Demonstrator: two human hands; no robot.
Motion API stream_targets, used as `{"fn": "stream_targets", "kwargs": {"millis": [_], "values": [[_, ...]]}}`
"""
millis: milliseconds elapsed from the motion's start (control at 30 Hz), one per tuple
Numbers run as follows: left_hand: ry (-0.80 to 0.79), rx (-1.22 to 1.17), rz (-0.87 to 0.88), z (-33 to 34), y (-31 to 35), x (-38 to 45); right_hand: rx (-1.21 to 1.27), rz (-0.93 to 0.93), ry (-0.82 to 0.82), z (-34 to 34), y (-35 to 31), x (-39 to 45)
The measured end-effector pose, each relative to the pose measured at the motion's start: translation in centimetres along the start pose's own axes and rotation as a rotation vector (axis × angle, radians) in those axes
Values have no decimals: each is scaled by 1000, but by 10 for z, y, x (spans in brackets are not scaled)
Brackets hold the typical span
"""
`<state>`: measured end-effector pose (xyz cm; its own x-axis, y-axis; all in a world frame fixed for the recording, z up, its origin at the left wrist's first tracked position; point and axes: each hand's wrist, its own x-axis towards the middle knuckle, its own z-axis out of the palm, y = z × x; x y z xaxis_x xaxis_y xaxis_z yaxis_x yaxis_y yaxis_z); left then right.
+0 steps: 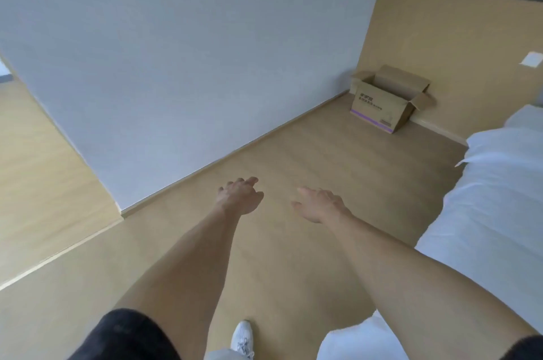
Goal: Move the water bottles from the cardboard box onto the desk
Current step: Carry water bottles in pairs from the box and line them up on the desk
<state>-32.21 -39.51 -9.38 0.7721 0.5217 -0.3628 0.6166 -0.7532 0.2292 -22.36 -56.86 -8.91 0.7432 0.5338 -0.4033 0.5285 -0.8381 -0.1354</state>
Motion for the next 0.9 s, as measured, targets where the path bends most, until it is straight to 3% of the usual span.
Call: {"fn": "stream_targets", "kwargs": {"millis": [367, 667, 900], "values": [[-65, 87, 286, -82, 67, 198, 99, 271, 61, -87, 26, 150], [-86, 159, 352, -104, 126, 326, 160, 316, 59, -126, 65, 278], [-91, 180, 307, -149, 194, 448, 253, 293, 25, -184, 112, 404]]}}
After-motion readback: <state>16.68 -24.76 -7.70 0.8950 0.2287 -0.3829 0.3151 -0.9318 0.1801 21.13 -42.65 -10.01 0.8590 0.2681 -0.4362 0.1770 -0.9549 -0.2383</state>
